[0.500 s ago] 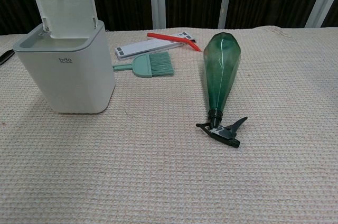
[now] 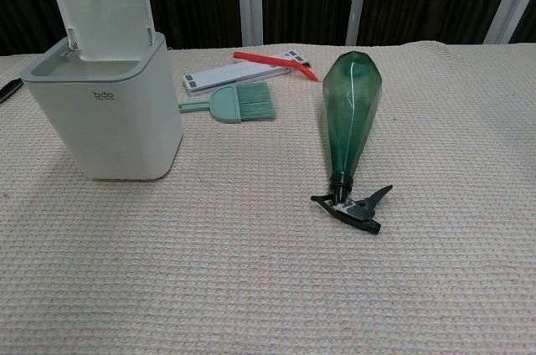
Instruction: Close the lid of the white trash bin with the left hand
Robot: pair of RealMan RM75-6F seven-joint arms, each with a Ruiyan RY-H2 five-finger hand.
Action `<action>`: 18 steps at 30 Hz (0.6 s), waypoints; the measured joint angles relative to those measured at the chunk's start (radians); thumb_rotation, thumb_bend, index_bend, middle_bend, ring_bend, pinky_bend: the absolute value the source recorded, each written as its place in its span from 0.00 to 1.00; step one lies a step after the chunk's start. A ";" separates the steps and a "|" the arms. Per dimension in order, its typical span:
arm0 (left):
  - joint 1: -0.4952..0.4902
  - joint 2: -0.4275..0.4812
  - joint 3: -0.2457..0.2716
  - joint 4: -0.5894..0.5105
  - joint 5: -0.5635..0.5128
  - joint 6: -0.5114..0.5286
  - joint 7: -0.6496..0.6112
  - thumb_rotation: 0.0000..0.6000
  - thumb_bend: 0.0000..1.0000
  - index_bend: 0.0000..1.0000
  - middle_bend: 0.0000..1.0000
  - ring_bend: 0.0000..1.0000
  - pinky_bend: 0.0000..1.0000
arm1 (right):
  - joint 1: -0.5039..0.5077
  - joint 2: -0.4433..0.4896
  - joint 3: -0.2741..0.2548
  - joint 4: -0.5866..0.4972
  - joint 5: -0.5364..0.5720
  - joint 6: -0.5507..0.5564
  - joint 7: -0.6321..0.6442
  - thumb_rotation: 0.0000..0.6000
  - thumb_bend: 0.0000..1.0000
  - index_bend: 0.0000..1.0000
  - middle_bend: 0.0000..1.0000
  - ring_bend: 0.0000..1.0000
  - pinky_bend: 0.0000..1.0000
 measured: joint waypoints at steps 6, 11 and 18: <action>-0.006 0.003 -0.012 -0.011 0.004 0.007 0.005 1.00 0.20 0.00 0.22 0.18 0.41 | 0.001 0.000 0.004 0.002 0.007 -0.002 0.006 1.00 0.21 0.00 0.00 0.00 0.00; -0.020 0.016 -0.043 -0.058 0.007 0.022 0.031 1.00 0.40 0.00 0.64 0.55 0.77 | 0.005 -0.001 0.006 0.001 0.012 -0.008 0.013 1.00 0.21 0.00 0.00 0.00 0.00; -0.071 0.092 -0.103 -0.226 -0.025 -0.017 0.091 1.00 0.60 0.00 0.93 0.83 0.99 | 0.010 -0.007 0.005 -0.004 0.009 -0.015 0.012 1.00 0.21 0.00 0.00 0.00 0.00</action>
